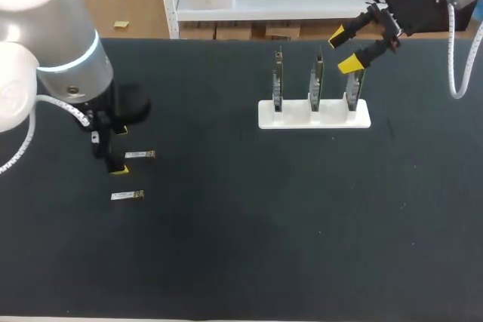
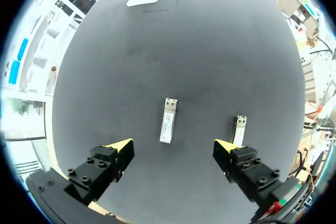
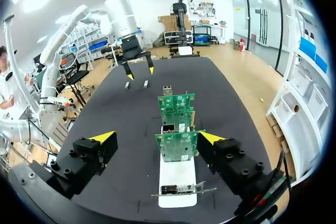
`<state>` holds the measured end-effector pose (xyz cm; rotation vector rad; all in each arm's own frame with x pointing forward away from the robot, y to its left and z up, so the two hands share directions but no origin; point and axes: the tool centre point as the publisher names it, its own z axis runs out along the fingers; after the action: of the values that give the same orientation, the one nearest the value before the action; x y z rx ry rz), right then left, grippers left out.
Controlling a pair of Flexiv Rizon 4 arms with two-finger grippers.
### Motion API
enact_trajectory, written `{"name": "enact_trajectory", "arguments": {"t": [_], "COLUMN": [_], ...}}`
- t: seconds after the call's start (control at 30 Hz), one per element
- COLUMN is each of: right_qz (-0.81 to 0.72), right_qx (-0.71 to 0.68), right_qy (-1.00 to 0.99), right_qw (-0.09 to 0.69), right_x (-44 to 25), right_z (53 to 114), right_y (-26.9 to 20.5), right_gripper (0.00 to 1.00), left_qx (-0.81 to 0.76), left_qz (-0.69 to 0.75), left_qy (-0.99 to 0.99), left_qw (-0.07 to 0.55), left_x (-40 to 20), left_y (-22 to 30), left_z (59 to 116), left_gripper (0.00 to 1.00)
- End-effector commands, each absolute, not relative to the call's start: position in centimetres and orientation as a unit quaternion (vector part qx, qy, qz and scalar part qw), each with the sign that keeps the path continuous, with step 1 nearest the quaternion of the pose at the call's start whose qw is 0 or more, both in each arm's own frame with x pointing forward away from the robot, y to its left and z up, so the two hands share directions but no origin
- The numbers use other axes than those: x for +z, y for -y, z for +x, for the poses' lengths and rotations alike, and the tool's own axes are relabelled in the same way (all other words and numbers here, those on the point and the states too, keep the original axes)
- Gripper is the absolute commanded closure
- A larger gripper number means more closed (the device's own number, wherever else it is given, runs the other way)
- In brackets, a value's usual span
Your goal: Pick up the optical module with the left hand, and insert it into the network port with the right hand.
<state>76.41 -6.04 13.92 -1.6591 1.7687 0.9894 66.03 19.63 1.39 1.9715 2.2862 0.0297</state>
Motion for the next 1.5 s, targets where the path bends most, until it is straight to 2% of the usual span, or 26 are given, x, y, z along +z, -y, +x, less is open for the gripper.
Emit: {"name": "enact_trajectory", "arguments": {"t": [0.03, 1.5], "right_qz": [-0.612, -0.612], "right_qx": [0.365, 0.365], "right_qy": [-0.652, -0.652], "right_qw": [0.258, 0.258], "right_x": [13.9, 13.9], "right_z": [76.5, 76.5], "right_y": [6.0, 6.0], "right_gripper": [0.0, 0.0], "left_qx": [-0.001, -0.024], "left_qz": [0.66, 0.67], "left_qy": [-0.749, -0.742], "left_qw": [0.056, 0.017], "left_x": [1.2, -1.8], "left_y": [-19.6, -19.6], "left_z": [66.8, 66.5], "left_gripper": [0.0, 0.0]}}
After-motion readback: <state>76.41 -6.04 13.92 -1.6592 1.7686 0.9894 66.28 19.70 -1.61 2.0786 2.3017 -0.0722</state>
